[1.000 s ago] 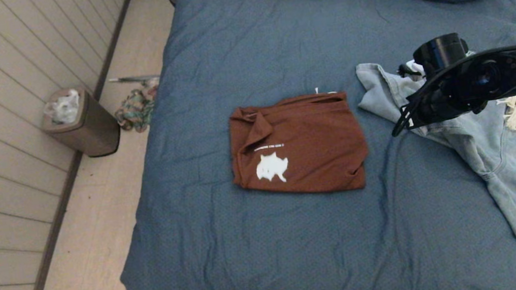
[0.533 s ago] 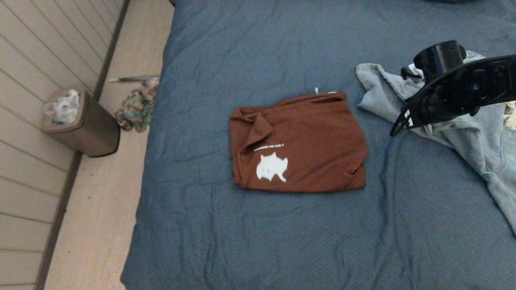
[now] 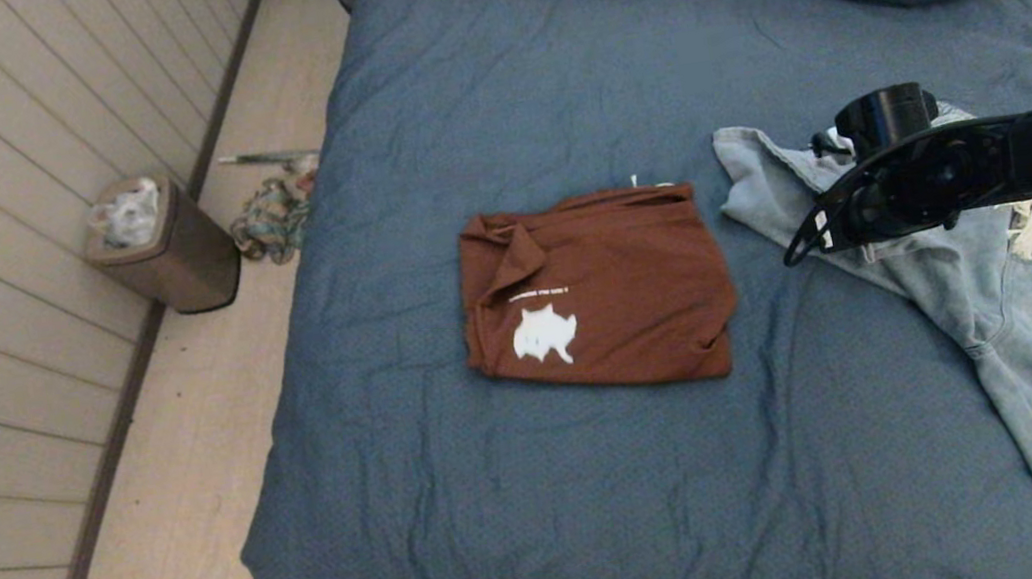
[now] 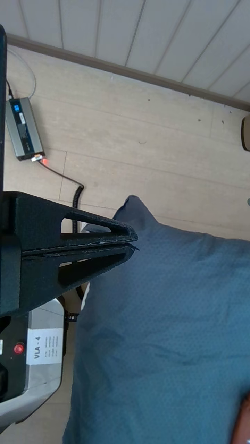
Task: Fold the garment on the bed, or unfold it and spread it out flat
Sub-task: Unford the blue shorts
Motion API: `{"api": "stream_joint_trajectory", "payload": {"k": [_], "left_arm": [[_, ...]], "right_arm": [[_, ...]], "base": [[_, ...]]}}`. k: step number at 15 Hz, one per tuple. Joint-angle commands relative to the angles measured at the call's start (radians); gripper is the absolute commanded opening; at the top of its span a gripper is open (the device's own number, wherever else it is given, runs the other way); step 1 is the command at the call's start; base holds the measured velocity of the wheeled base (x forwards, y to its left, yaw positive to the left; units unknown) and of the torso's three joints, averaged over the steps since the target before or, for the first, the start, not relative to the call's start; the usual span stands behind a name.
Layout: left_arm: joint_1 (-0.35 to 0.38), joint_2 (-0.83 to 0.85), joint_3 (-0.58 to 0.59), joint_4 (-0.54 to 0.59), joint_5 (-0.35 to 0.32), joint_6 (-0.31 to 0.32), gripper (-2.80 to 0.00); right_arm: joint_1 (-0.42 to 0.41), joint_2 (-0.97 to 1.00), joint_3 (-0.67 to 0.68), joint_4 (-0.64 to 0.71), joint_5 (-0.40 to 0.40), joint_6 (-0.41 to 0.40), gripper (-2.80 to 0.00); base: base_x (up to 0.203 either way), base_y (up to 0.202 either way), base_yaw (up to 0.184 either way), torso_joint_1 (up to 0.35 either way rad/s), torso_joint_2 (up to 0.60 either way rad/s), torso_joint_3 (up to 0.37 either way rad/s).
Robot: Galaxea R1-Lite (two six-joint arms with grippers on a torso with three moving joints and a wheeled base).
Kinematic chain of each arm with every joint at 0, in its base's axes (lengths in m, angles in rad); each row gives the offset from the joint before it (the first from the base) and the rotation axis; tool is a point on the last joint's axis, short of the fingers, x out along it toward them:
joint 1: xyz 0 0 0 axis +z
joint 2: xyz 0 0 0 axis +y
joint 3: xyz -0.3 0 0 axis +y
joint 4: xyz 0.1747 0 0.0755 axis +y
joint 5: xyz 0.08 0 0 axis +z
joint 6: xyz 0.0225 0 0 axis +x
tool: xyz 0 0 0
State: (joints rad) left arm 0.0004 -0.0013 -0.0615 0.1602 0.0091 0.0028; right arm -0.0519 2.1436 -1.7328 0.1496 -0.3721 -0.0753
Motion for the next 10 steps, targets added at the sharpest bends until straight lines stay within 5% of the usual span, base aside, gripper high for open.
{"api": "stream_joint_trajectory", "payload": {"k": [1, 3, 4, 10], "left_arm": [[0.001, 0.001, -0.001, 0.001, 0.002, 0.0, -2.8], [0.0, 0.001, 0.0, 0.001, 0.002, 0.0, -2.8], [0.001, 0.001, 0.0, 0.001, 0.0, 0.0, -2.8], [0.001, 0.001, 0.0, 0.001, 0.001, 0.0, -2.8]], "right_arm": [[-0.006, -0.002, -0.01, 0.001, -0.002, 0.0, 0.0], [-0.012, -0.002, -0.01, 0.001, -0.002, -0.004, 0.0], [-0.015, 0.004, -0.01, 0.001, -0.002, -0.004, -2.8], [-0.011, -0.039, 0.007, 0.004, -0.004, 0.004, -2.8]], "base": [[0.0, 0.0, 0.0, 0.0, 0.0, 0.0], [0.0, 0.0, 0.0, 0.0, 0.0, 0.0], [0.0, 0.0, 0.0, 0.0, 0.0, 0.0], [0.0, 0.0, 0.0, 0.0, 0.0, 0.0]]}}
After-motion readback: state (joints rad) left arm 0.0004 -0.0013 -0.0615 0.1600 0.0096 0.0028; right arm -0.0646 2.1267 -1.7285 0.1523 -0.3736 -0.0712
